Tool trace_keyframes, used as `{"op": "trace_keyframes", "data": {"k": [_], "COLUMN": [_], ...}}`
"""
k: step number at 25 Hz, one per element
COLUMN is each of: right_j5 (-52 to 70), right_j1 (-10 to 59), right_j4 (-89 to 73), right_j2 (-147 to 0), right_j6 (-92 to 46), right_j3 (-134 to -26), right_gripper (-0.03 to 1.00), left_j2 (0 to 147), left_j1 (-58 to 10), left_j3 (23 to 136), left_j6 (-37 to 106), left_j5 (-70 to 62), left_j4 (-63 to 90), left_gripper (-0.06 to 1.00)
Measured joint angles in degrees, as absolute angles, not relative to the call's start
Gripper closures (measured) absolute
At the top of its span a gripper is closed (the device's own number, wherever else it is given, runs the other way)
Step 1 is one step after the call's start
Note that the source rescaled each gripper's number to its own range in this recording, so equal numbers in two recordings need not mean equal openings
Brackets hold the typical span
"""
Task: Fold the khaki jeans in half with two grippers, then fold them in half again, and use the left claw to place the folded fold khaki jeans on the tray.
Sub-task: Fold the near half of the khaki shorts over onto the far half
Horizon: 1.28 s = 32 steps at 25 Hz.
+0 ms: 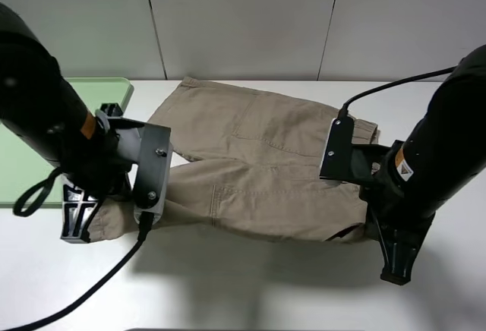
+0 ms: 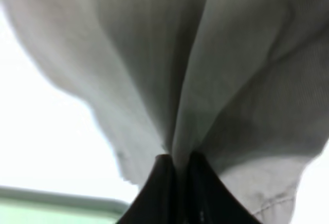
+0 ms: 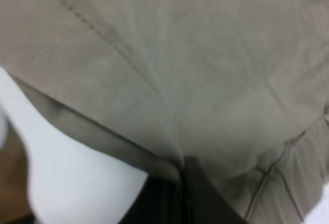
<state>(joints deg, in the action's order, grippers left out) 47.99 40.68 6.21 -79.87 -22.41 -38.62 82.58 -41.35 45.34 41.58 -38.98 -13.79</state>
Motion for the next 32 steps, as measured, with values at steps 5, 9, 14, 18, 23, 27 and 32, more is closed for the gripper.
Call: {"op": "trace_keyframes", "data": {"k": [5,9,14,18,23,27,32], "right_j5": [52.74,55.25,60.11,65.06,68.66,68.79,67.05], "right_j1": [46.99,52.47,58.71,61.79,62.22,61.99,58.45], "right_j4": [4.48,4.01,3.51,2.92,2.61,3.71,6.12], "right_j2": [-74.86,-73.11,-72.61,-72.53,-72.53,-72.53,-72.53], "right_j6": [-21.12,-16.51,-11.90,-9.35,-8.54,-8.59,-8.74], "right_j3": [-38.62,-38.76,-41.15,-45.88,-51.64,-52.93,-53.26], "right_gripper": [0.97,0.97,0.97,0.97,0.97,0.97,0.97], "left_j2": [75.64,70.71,64.32,59.14,56.35,56.42,62.54], "left_j1": [-41.35,-41.35,-41.35,-41.35,-41.35,-41.35,-39.03], "left_j3": [45.34,45.34,45.30,46.04,47.16,44.92,43.49], "left_j6": [41.58,41.58,41.58,41.58,42.43,43.08,43.20], "left_j5": [-43.43,-48.49,-54.53,-58.79,-59.23,-52.45,-43.82], "left_j4": [-13.80,-12.39,-8.91,-8.48,-11.52,-18.00,-24.95], "left_gripper": [0.94,0.94,0.94,0.94,0.94,0.94,0.94]}}
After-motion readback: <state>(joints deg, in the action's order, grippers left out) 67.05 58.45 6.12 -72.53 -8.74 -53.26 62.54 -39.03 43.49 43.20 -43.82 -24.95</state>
